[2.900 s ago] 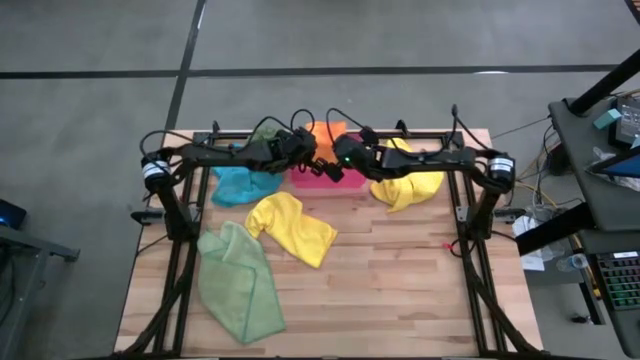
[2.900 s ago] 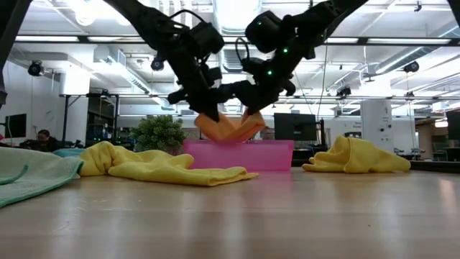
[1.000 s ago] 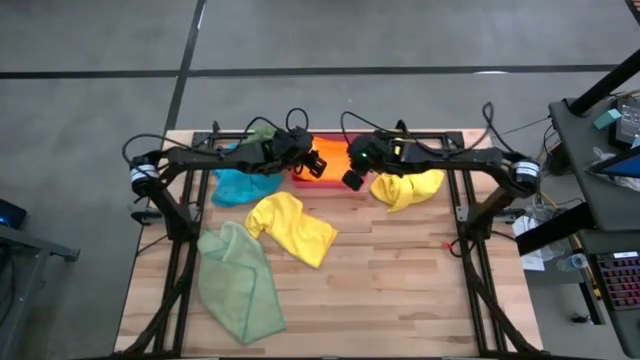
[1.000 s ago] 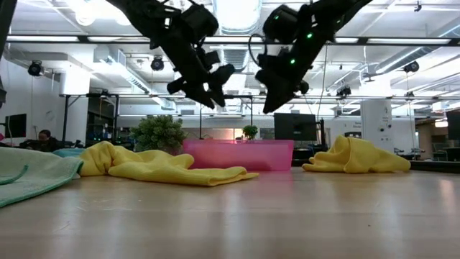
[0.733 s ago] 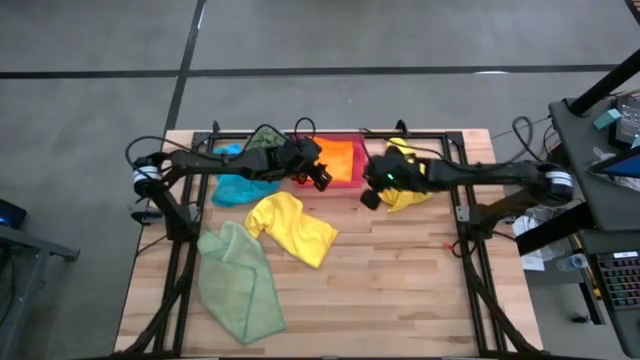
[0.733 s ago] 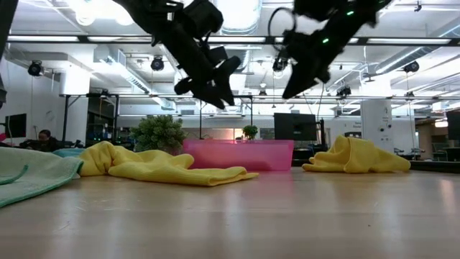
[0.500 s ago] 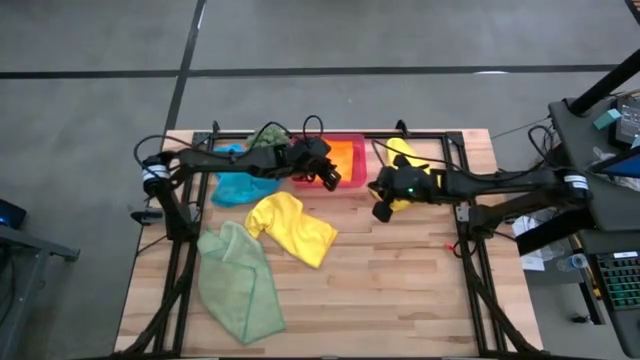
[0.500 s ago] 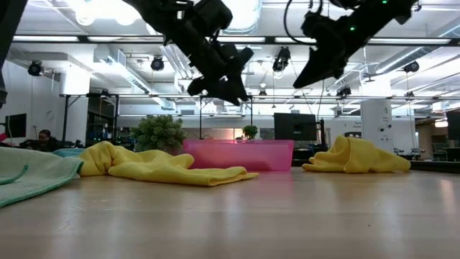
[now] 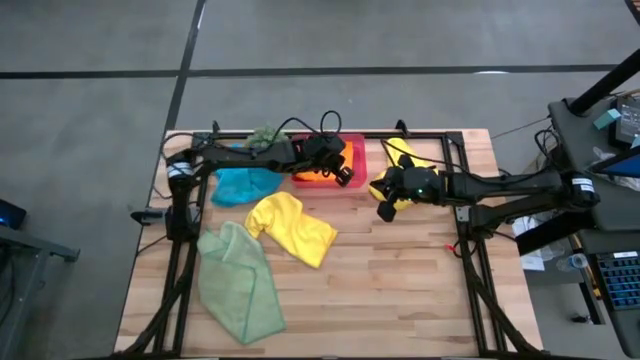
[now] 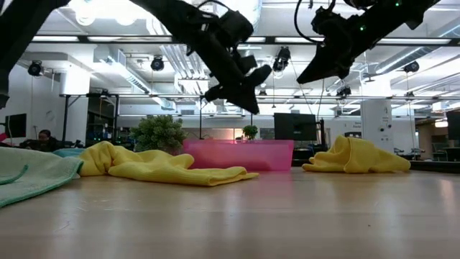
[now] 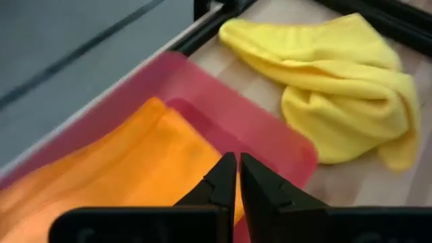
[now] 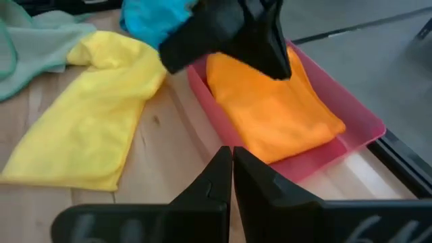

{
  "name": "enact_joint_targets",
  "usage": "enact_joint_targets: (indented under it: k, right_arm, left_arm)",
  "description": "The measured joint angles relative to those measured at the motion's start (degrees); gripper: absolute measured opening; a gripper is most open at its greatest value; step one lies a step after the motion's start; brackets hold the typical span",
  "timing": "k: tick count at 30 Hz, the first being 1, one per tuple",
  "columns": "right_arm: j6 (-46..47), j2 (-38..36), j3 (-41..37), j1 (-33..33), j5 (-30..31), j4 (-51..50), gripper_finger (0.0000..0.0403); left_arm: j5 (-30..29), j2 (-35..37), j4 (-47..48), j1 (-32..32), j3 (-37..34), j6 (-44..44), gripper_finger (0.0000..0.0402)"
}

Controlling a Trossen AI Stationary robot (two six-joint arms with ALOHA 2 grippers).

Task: Fold microfiber towels
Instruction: Put the folded orange microfiber towel into the red bin

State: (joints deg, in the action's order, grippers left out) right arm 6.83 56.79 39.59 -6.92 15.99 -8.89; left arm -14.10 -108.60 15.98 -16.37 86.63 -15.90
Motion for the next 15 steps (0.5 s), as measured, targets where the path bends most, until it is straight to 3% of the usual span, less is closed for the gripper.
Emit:
enact_joint_targets:
  k: [4, 15]
  right_arm:
    - [-0.7, 4.1, 3.5, -3.1, -0.9, -2.1, 0.0008]
    - [-9.7, 26.2, 25.1, -15.9, -17.2, -9.2, 0.0008]
  left_arm:
    - [-4.6, 7.4, -0.6, 3.4, -0.9, 4.4, 0.0001]
    - [-5.9, 25.0, -4.0, 9.1, -12.9, 12.0, 0.0001]
